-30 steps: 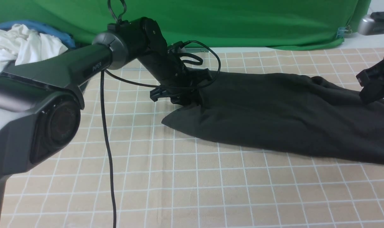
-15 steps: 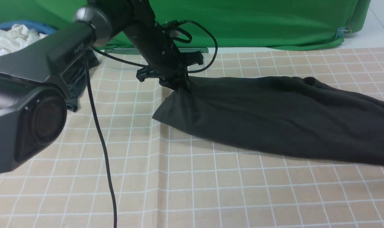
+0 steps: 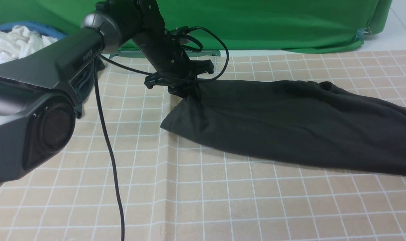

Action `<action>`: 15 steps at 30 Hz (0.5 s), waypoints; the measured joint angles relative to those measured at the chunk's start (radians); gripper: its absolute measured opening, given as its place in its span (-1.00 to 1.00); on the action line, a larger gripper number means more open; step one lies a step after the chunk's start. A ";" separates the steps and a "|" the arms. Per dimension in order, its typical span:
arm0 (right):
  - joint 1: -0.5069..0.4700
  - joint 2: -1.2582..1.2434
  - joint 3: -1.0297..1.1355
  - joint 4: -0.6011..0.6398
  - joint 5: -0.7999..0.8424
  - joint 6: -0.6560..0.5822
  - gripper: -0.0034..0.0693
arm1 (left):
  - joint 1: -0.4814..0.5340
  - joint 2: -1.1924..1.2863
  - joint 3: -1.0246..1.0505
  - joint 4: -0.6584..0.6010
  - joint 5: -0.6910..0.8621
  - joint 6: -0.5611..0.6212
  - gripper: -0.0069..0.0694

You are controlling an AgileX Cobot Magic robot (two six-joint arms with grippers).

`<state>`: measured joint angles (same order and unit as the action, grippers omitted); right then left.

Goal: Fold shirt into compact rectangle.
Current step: 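Pull the folded dark garment lengthwise by its ends to straighten it flat on the table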

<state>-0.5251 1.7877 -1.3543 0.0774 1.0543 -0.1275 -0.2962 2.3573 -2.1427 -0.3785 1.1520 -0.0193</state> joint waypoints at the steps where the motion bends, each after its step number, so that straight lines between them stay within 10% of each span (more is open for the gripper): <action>1: 0.000 0.016 0.000 -0.032 -0.006 0.032 0.54 | 0.000 0.000 0.000 0.000 0.000 0.000 -0.73; 15: 0.000 0.154 0.000 -0.086 -0.115 0.091 0.98 | 0.000 0.000 0.000 -0.009 -0.004 0.001 -0.73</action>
<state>-0.5251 1.9414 -1.3543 -0.0087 0.9391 -0.0367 -0.2962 2.3573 -2.1427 -0.3874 1.1476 -0.0185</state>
